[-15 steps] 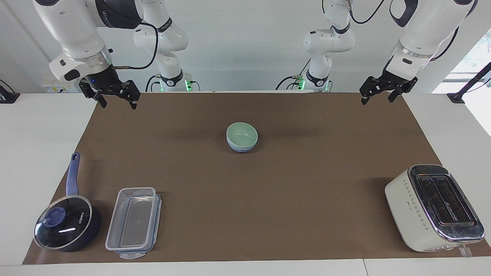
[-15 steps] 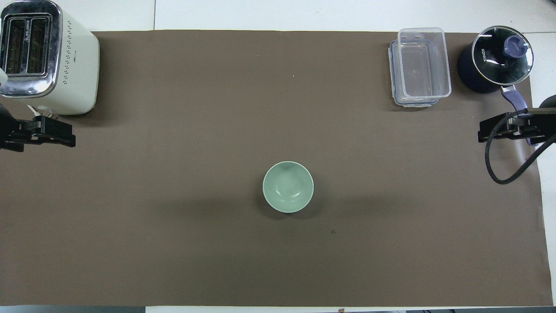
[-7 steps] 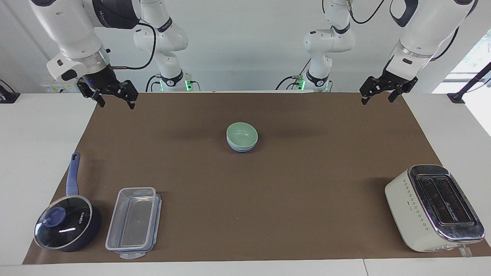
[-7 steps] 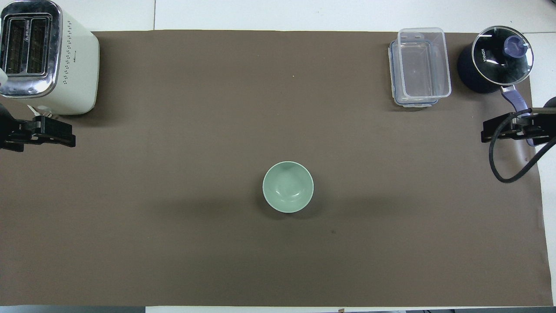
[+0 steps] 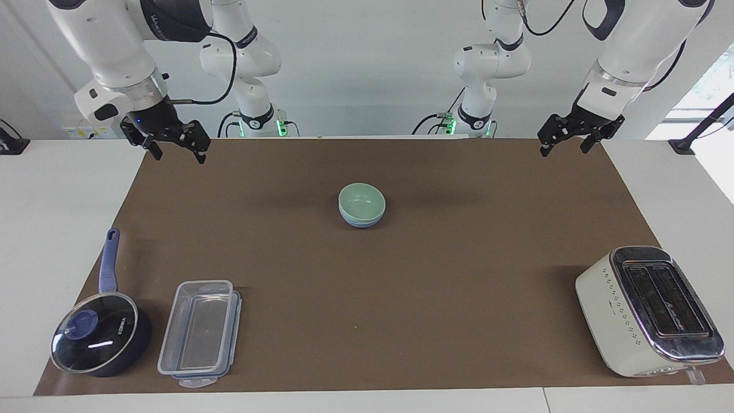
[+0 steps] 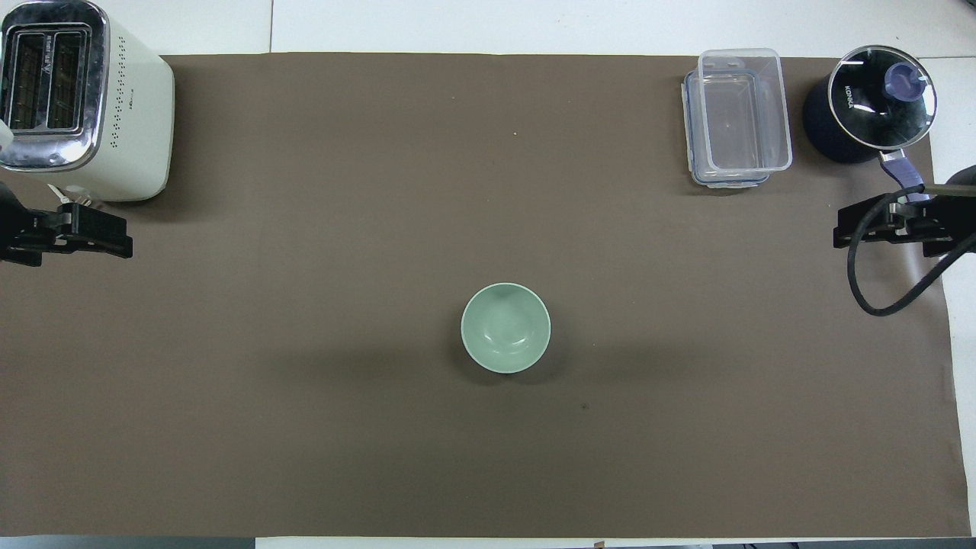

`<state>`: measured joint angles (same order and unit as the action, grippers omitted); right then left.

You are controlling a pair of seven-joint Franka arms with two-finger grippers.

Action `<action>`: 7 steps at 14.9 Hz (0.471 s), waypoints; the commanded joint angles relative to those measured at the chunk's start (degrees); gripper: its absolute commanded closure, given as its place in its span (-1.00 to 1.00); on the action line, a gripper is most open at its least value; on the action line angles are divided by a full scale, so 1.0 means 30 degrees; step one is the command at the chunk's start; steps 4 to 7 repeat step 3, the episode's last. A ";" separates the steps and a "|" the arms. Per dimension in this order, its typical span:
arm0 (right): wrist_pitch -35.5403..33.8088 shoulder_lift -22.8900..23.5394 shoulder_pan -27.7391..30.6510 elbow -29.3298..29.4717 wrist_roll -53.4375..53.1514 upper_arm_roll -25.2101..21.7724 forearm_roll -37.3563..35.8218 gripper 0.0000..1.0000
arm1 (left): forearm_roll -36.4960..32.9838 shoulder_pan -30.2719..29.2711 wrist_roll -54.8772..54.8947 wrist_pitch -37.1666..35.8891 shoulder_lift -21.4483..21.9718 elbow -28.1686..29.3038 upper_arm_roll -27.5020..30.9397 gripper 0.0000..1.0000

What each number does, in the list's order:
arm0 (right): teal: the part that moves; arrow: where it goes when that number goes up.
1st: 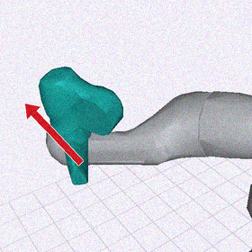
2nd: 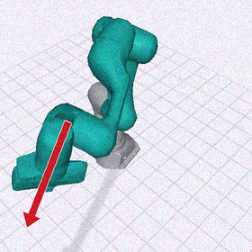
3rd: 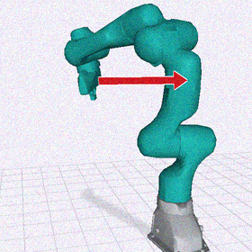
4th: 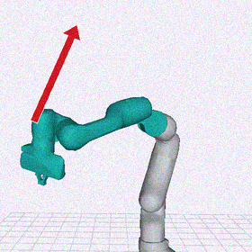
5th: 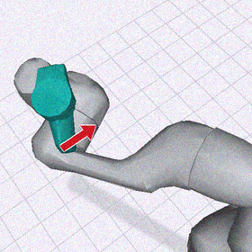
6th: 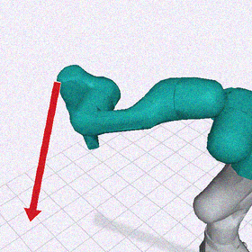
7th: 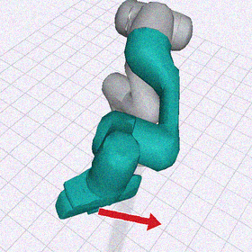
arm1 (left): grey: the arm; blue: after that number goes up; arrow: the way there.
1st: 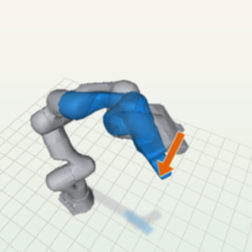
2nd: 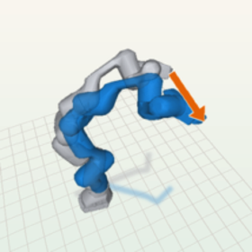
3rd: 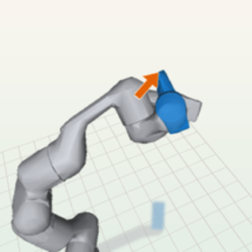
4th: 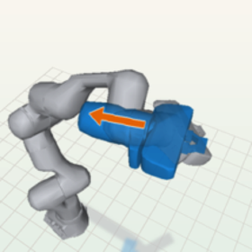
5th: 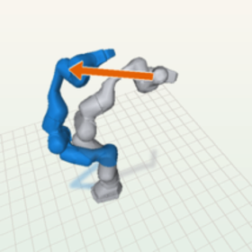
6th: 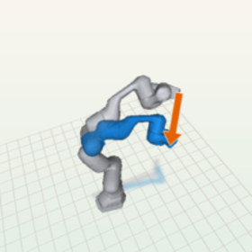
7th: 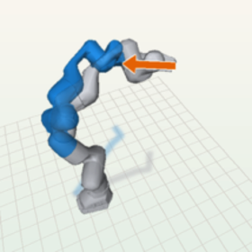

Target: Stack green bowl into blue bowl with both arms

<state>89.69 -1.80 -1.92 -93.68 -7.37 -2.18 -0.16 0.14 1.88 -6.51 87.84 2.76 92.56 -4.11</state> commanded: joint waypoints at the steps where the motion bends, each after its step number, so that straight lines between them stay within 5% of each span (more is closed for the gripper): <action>1: -0.0249 -0.0192 0.0143 0.0083 -0.0094 -0.0006 0.0406 -1.00 | -0.0516 -0.0217 0.0121 -0.0100 0.0164 0.0056 -0.0184 -1.00; 7: -0.0102 -0.0163 0.0143 0.0083 0.0024 -0.0006 0.0406 -1.00 | -0.0516 -0.0246 0.0121 -0.0100 0.0164 0.0056 -0.0184 -1.00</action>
